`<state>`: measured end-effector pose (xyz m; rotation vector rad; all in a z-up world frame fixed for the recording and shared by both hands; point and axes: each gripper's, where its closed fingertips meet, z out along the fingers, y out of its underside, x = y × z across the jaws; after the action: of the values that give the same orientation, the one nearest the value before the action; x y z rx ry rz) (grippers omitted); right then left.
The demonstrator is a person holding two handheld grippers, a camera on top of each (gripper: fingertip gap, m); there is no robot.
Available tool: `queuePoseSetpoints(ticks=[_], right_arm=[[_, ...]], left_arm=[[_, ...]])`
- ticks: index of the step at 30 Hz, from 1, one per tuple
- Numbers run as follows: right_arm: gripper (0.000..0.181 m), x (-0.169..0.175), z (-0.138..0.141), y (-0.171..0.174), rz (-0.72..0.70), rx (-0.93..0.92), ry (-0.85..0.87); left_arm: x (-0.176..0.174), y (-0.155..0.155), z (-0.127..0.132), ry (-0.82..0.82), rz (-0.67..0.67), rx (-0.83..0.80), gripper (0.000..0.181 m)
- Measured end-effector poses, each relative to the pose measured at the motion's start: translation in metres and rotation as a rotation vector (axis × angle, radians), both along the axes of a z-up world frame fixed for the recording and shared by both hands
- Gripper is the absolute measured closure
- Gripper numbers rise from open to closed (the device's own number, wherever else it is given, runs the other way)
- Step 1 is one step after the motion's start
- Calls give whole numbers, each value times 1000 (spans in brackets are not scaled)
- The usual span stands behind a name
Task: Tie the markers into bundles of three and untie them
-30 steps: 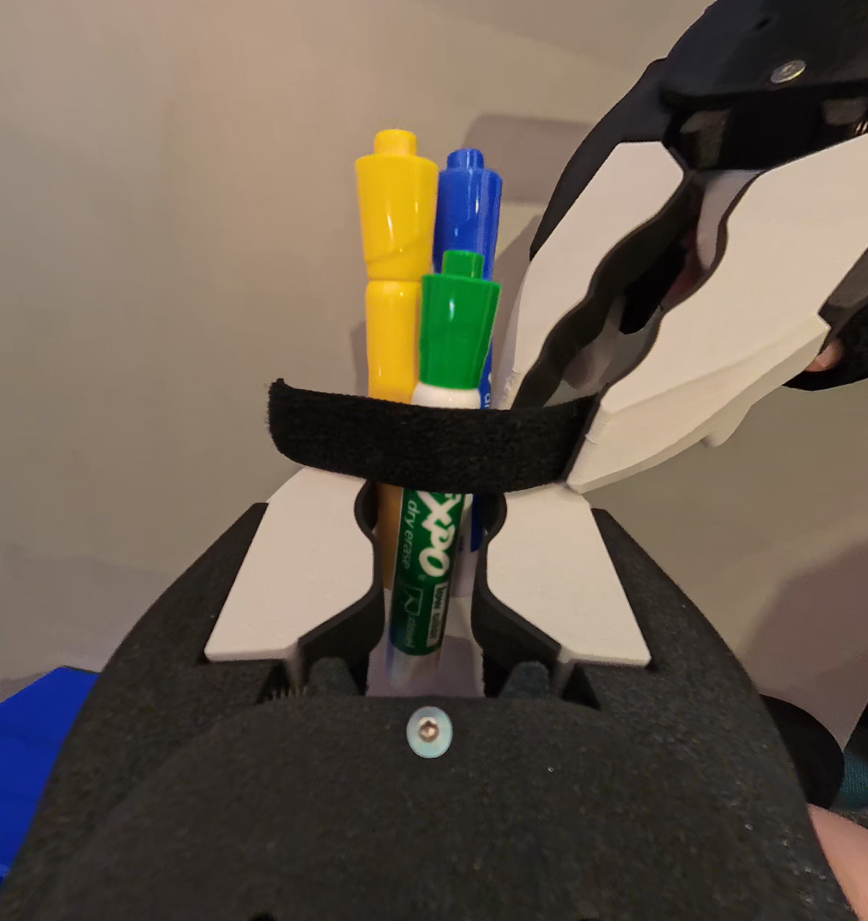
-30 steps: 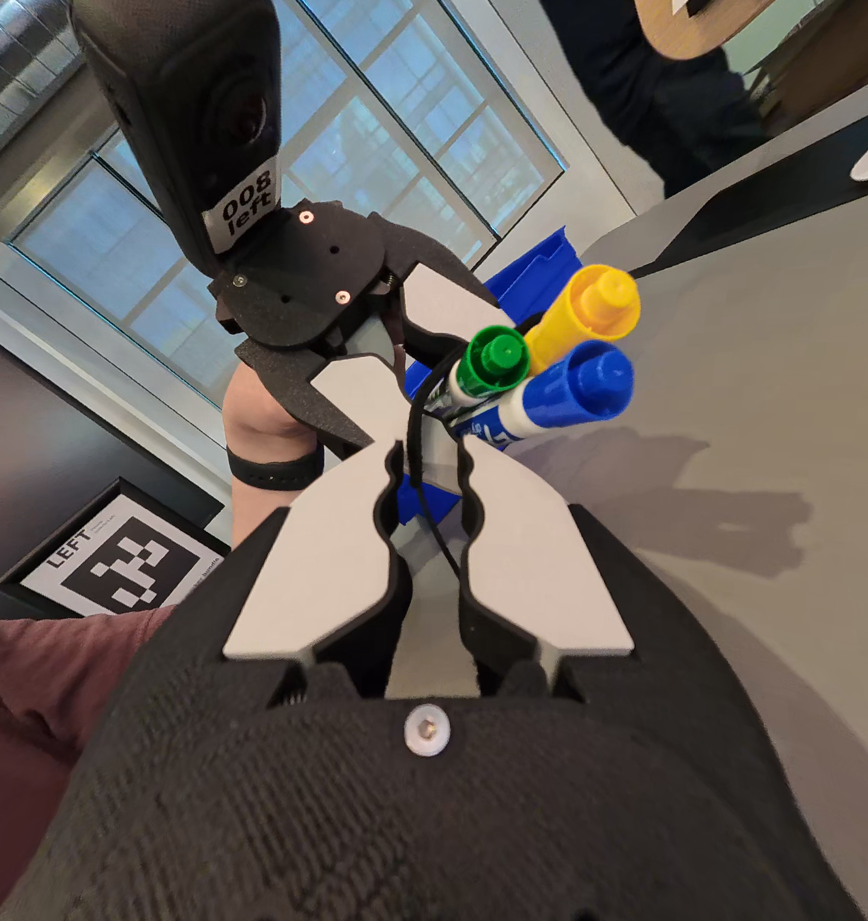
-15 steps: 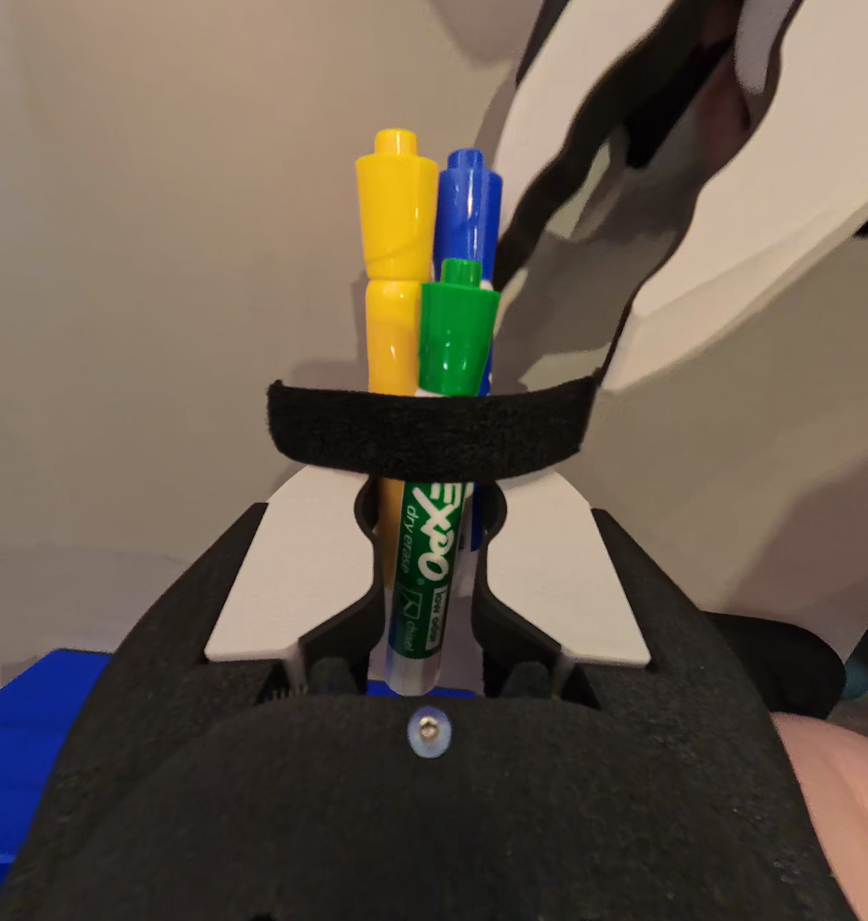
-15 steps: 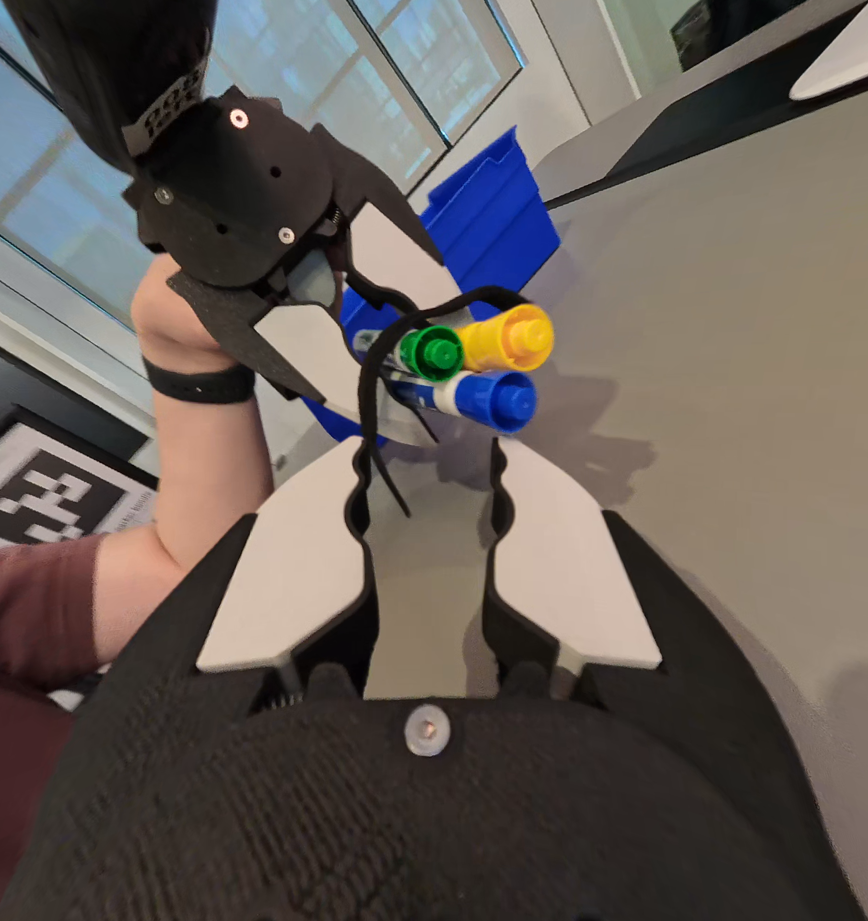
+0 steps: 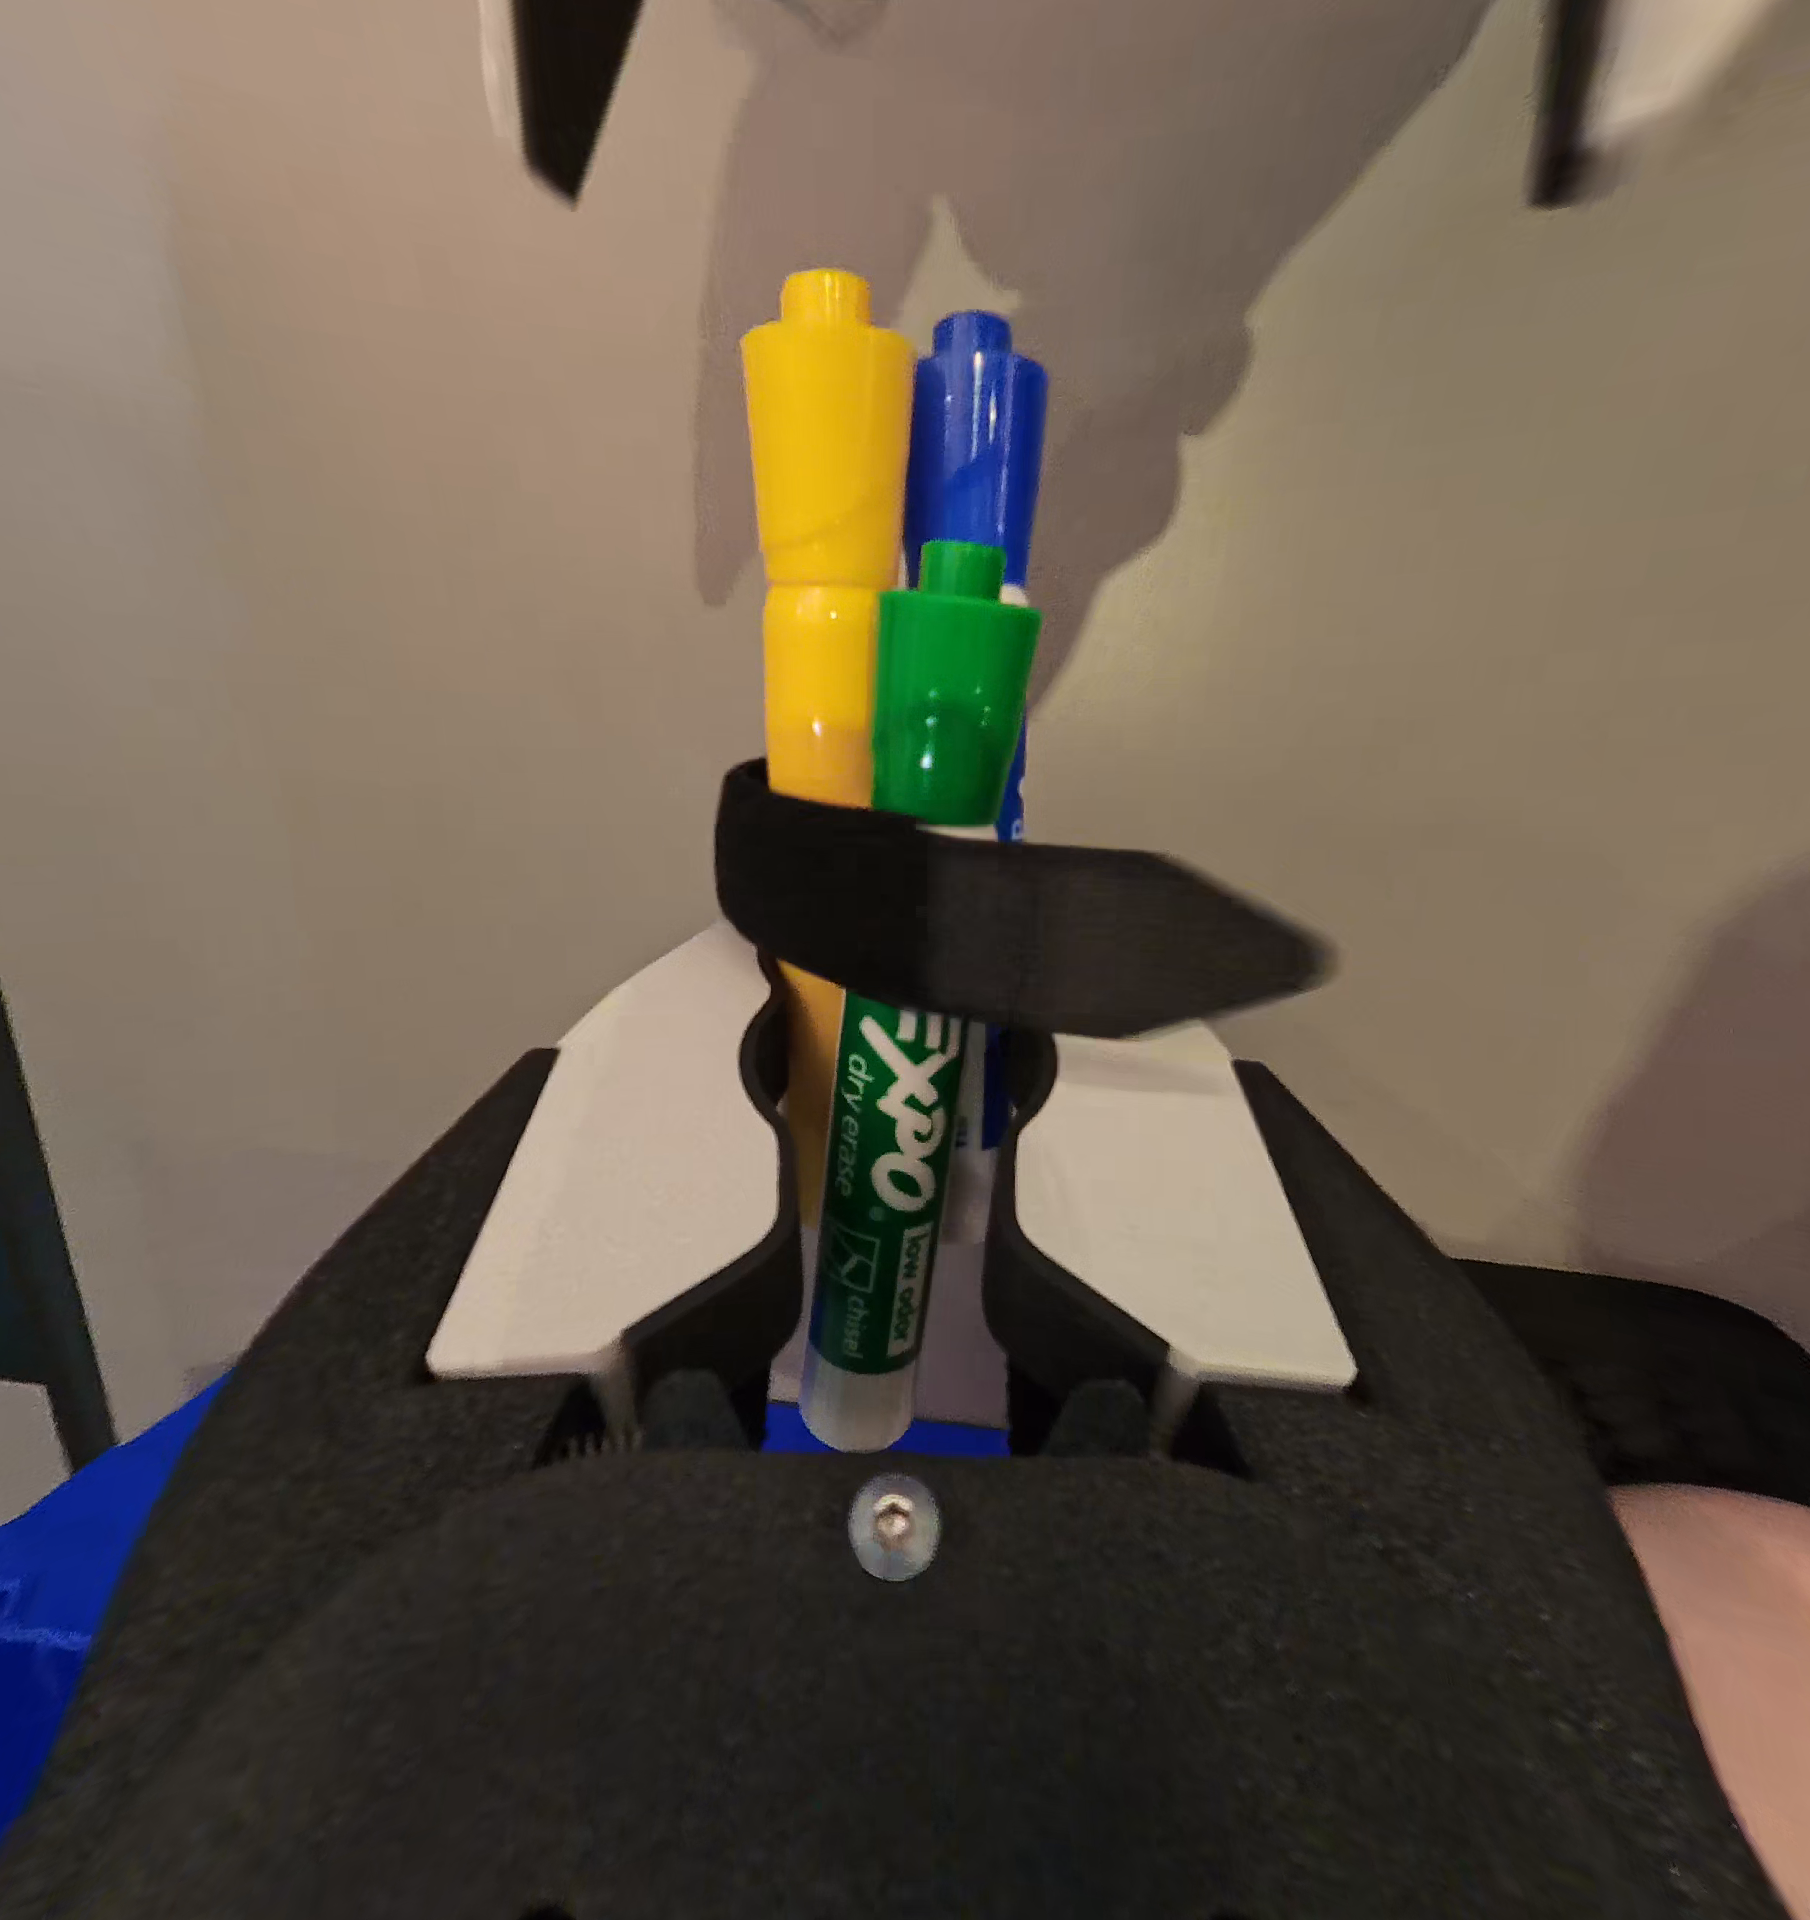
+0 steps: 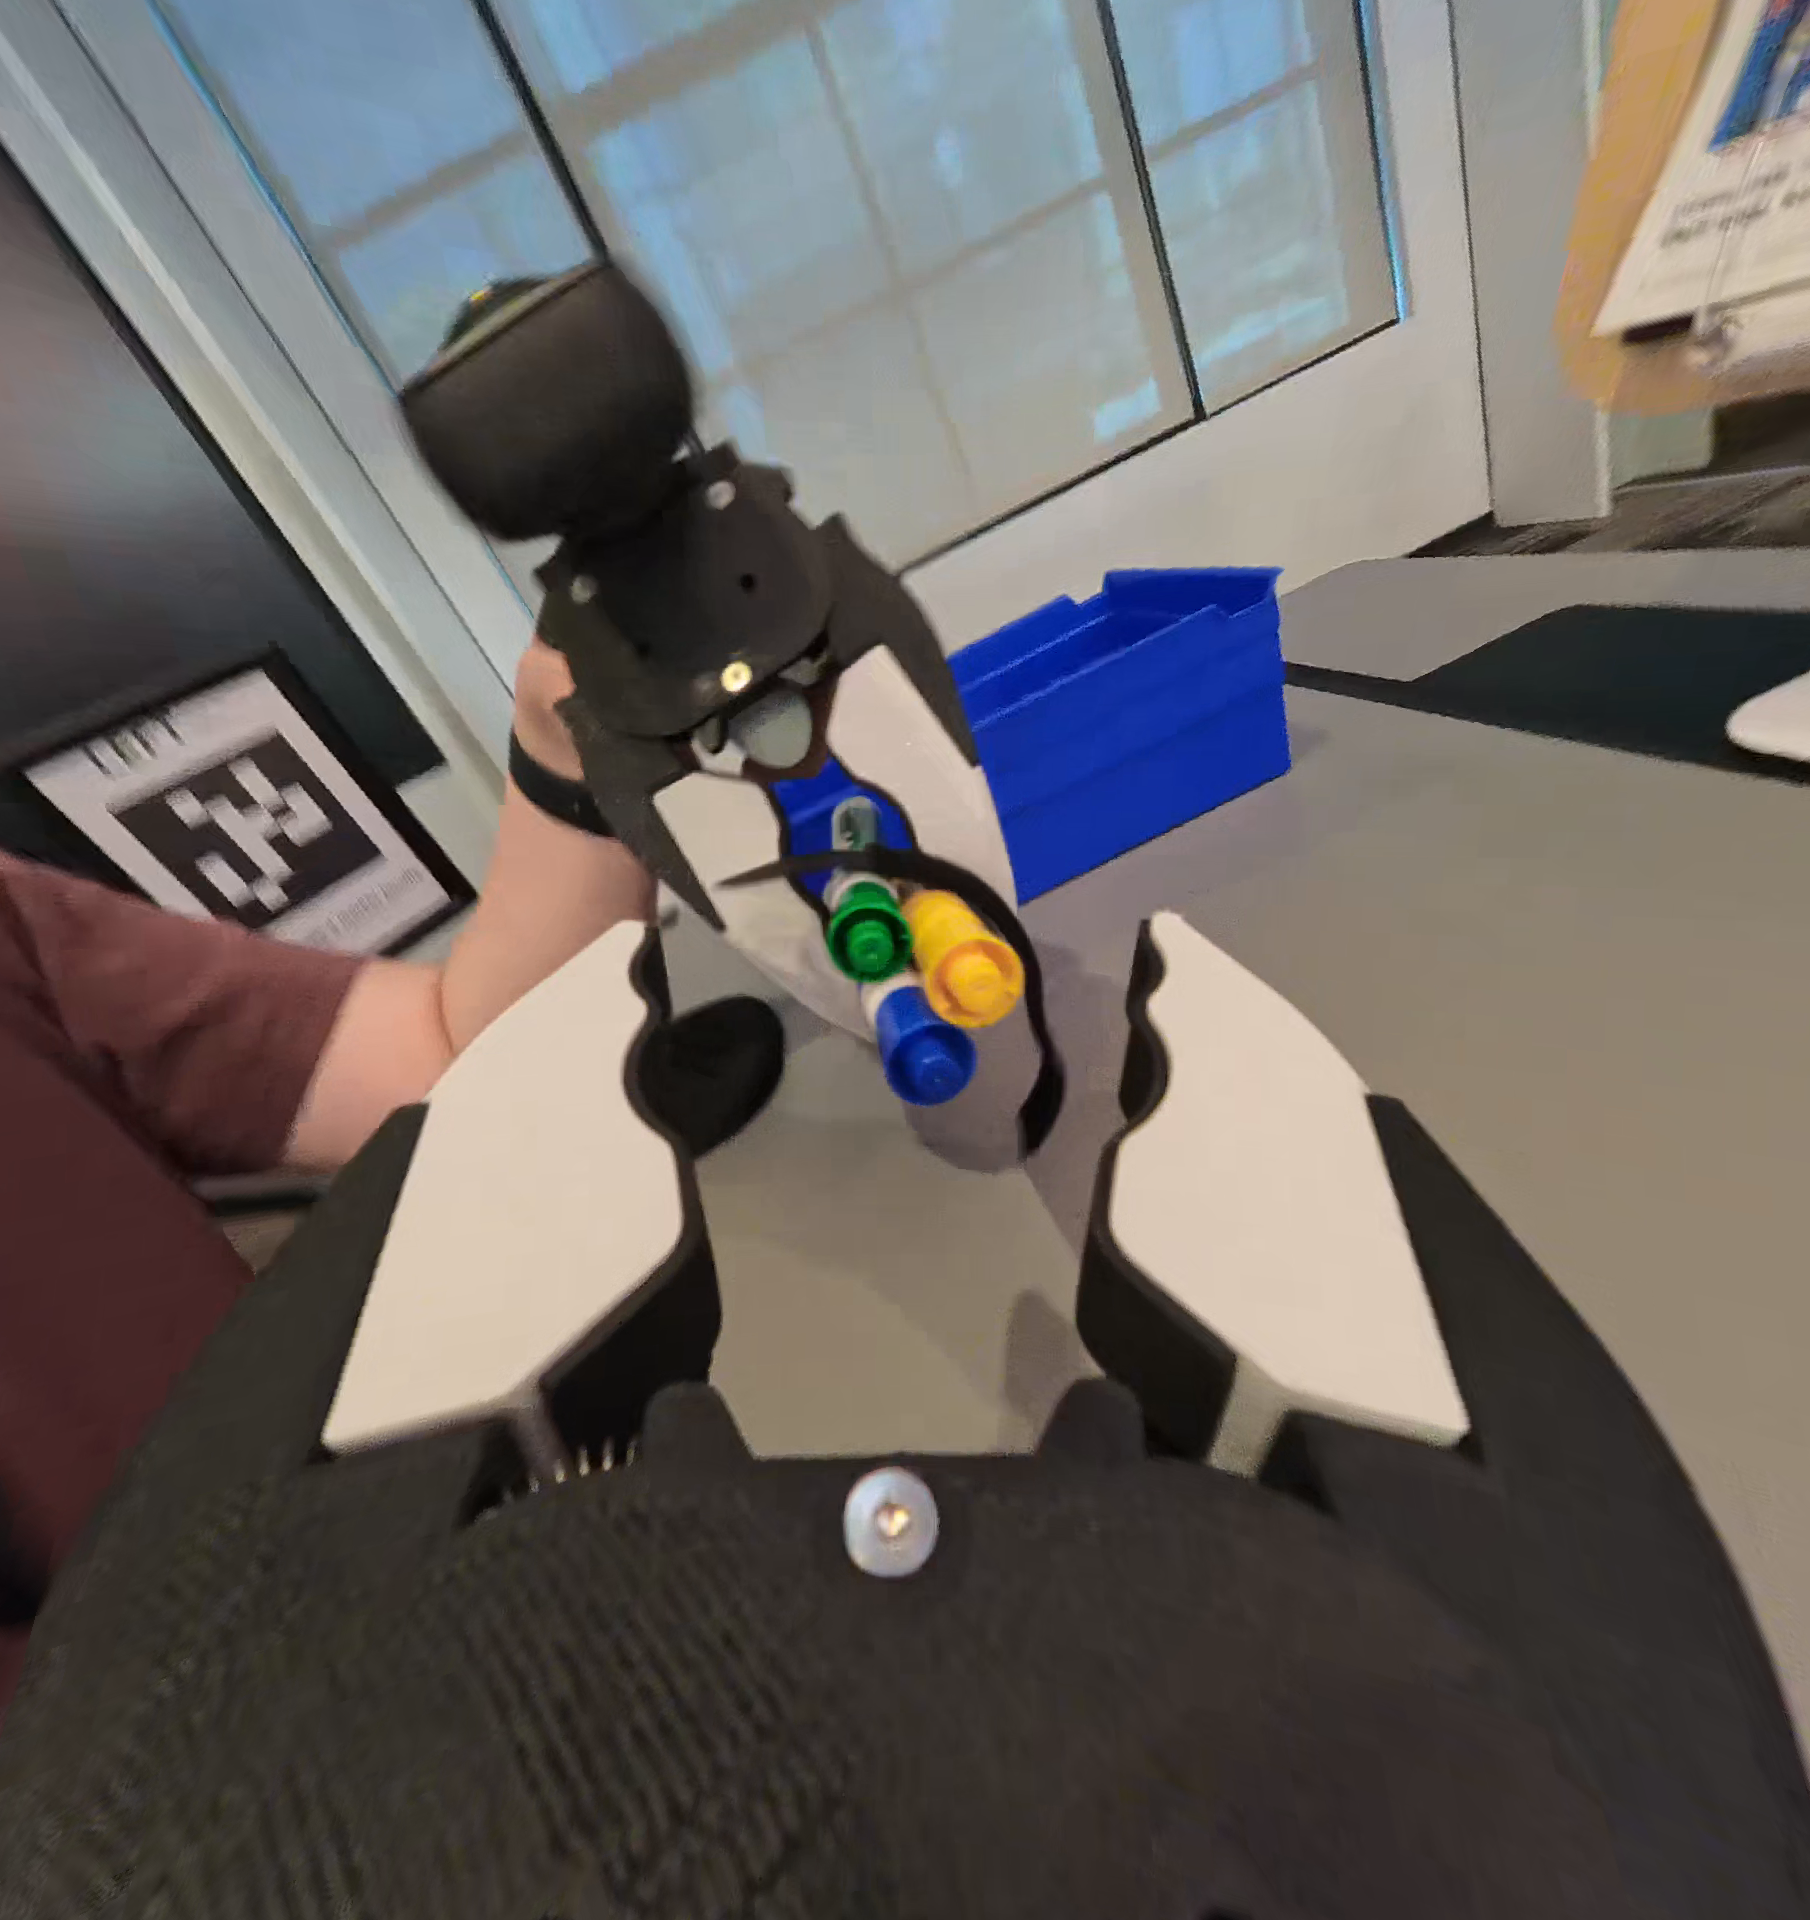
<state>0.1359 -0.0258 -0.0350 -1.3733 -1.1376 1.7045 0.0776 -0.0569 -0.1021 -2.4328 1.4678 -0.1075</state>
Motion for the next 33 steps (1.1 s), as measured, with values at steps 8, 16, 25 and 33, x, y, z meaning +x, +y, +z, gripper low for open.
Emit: queuePoseSetpoints(ticks=[8, 16, 25, 33], right_arm=[[102, 15, -5, 37, -83, -267, 110], [134, -16, -42, 45, -31, -162, -155], [155, -35, 4, -31, -27, 701, -68], [150, -55, -20, -34, 39, 717, -166]], left_arm=[[-9, 1, -3, 44, 9, 7, 143], [-41, -7, -1, 56, 88, -33, 143], [-41, -19, -15, 106, 39, -115, 143], [-31, -18, -15, 91, 20, -110, 143]])
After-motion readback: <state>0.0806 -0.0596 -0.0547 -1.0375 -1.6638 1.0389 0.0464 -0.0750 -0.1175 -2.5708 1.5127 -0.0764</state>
